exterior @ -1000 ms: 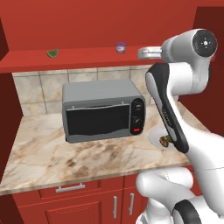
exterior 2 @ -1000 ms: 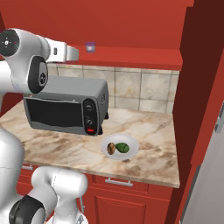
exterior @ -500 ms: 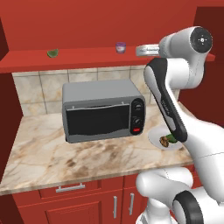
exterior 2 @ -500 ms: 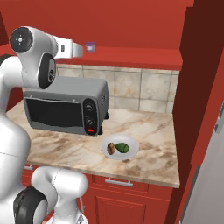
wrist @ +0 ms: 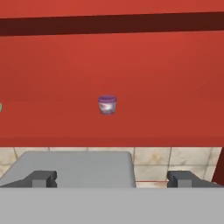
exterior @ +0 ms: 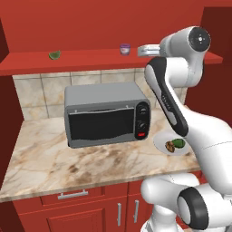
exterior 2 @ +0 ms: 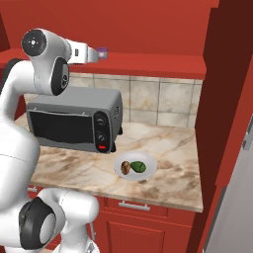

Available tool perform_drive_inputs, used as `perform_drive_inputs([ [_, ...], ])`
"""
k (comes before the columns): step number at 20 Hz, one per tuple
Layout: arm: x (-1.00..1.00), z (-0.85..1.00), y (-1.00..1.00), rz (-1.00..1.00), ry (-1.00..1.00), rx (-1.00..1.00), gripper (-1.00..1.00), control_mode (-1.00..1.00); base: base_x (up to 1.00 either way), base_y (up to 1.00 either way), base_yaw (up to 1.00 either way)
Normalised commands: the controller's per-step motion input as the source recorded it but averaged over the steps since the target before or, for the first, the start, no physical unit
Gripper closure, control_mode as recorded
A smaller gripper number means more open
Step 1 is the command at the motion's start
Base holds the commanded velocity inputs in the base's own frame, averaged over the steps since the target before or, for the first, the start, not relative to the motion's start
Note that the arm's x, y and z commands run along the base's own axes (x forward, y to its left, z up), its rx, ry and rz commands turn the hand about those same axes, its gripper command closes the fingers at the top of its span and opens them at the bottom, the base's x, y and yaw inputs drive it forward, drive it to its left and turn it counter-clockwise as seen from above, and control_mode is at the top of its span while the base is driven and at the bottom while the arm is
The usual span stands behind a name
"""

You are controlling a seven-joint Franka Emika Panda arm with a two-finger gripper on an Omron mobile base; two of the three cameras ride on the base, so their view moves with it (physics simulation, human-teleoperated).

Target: Pick the avocado and bread from the counter and place them on the plate. Then pick the jam from the cabinet and place it next to the plate. Lastly close the cabinet door.

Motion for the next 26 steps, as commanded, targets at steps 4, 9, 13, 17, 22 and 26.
perform_drive_inputs([
  [4,0.2,-0.14,0.0,0.0,0.0,0.0,-1.0,-1.0,0.0,0.0,0.0],
  [9,0.2,-0.16,0.0,0.0,0.0,0.0,-1.0,-1.0,0.0,0.0,0.0],
  [13,0.21,-0.11,0.0,0.0,0.0,0.0,-1.0,-1.0,0.0,0.0,0.0],
  [17,0.22,-0.01,0.0,0.0,0.07,0.0,-1.0,-1.0,0.0,0.0,0.0],
  [22,0.18,0.0,0.01,0.0,0.07,0.0,-1.0,-1.0,0.0,0.0,0.0],
  [26,0.11,0.0,0.03,0.0,0.03,0.0,-1.0,-1.0,0.0,0.0,0.0],
])
